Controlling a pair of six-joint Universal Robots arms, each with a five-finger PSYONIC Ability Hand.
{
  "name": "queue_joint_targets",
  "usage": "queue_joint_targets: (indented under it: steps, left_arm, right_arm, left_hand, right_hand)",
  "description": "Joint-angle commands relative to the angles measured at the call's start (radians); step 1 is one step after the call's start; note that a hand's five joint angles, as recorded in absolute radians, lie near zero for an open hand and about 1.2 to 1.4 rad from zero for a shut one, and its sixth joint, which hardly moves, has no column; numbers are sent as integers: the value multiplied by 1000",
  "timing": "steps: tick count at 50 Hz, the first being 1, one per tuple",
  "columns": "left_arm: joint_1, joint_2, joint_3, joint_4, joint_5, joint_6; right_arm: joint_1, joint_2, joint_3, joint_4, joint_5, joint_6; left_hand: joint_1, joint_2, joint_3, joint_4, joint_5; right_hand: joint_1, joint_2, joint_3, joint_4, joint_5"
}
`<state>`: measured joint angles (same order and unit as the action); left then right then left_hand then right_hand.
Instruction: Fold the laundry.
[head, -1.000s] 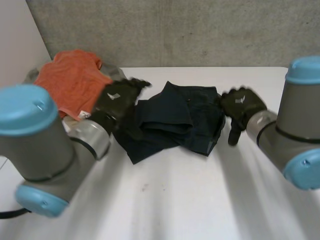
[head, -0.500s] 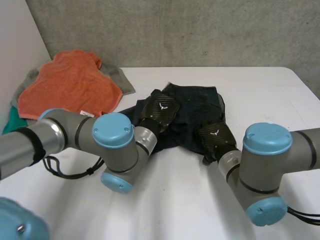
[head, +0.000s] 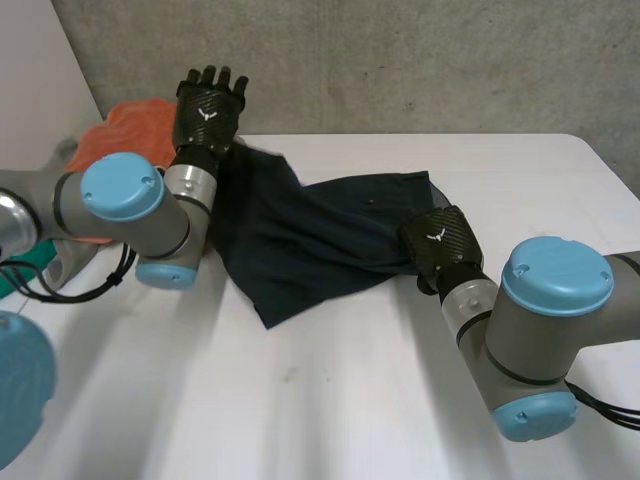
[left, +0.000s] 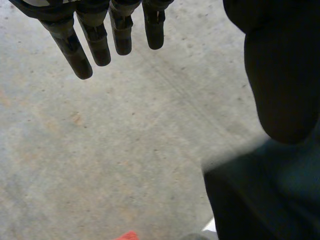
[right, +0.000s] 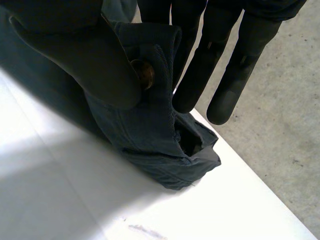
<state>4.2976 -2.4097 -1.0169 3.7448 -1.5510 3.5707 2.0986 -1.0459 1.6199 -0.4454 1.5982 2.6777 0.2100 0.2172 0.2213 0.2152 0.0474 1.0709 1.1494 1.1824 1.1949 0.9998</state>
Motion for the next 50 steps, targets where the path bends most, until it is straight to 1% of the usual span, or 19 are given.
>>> queue_joint_targets:
  steps: [1,5,7,9,13,15,19,23,29,32,36,40,41,43,44,45,46,49,50]
  left_arm:
    - [-42,188,-270,-20,19,-1]
    - [-62,325,-434,-89,19,-13]
    - [-68,398,-521,-154,22,-32]
    - [-76,431,-571,-190,23,-49]
    - [-125,460,-641,-270,26,-101]
    - [-151,454,-660,-312,28,-125]
    - [-164,440,-661,-353,23,-139]
    - [-161,370,-632,-355,23,-136]
    - [-162,288,-557,-361,19,-130]
    - [-162,253,-531,-358,17,-128]
    - [-162,205,-486,-364,17,-128]
    - [-160,175,-459,-362,17,-127]
    - [-160,163,-448,-362,17,-125]
    - [-160,155,-440,-362,17,-124]
    - [-160,150,-433,-362,17,-115]
    - [-162,147,-430,-362,17,-109]
    - [-162,146,-428,-361,17,-102]
    - [-162,142,-417,-353,17,-47]
    - [-162,144,-416,-353,17,-38]
  right_arm:
    - [0,-13,-25,37,0,4]
    - [0,-13,-51,63,3,5]
    - [0,-14,-63,73,3,7]
    - [0,-14,-84,82,3,7]
    - [0,-14,-133,94,3,7]
    - [1,-14,-156,97,3,7]
    - [1,4,-222,88,3,7]
    - [0,52,-294,73,-1,1]
    - [-14,150,-413,-21,3,-10]
    - [-31,196,-455,-59,9,-39]
    - [-38,259,-518,-75,11,-73]
    - [-40,323,-580,-75,11,-79]
    - [-42,334,-592,-75,11,-79]
    - [-49,351,-607,-75,13,-79]
    - [-61,369,-624,-75,14,-81]
    - [-66,375,-632,-75,16,-81]
    - [-72,385,-650,-70,26,-81]
    - [-77,392,-692,-55,89,-82]
    - [-80,388,-698,-47,101,-82]
  left_hand:
    - [9,2,-2,4,-3]
    - [30,23,19,25,18]
    - [65,58,54,60,53]
    - [115,108,103,110,103]
    - [235,228,224,230,223]
    - [253,246,242,248,241]
    - [250,243,239,245,238]
    - [253,246,242,248,241]
    - [250,243,239,245,238]
    - [259,252,248,254,247]
    - [326,319,315,321,314]
    - [479,472,468,474,467]
    - [558,550,546,552,546]
    - [637,630,626,632,625]
    - [745,738,734,740,733]
    - [810,803,799,805,798]
    - [869,862,858,864,857]
    - [1185,1178,1174,1180,1173]
    - [1186,1179,1175,1181,1174]
  right_hand:
    - [325,247,214,201,222]
    - [325,247,214,201,222]
    - [325,247,214,201,222]
    - [325,247,214,201,222]
    - [325,247,214,201,222]
    - [325,247,214,201,222]
    - [325,247,214,201,222]
    - [325,247,214,201,222]
    - [325,247,214,201,222]
    - [325,247,214,201,222]
    - [325,247,214,201,222]
    - [325,247,214,201,222]
    - [325,247,214,201,222]
    - [325,247,214,201,222]
    - [-226,-304,-337,-350,-329]
    - [-473,-551,-584,-597,-576]
    - [-896,-975,-1008,-1020,-1000]
    - [-896,-975,-1008,-1020,-1000]
    - [-896,-975,-1008,-1020,-1000]
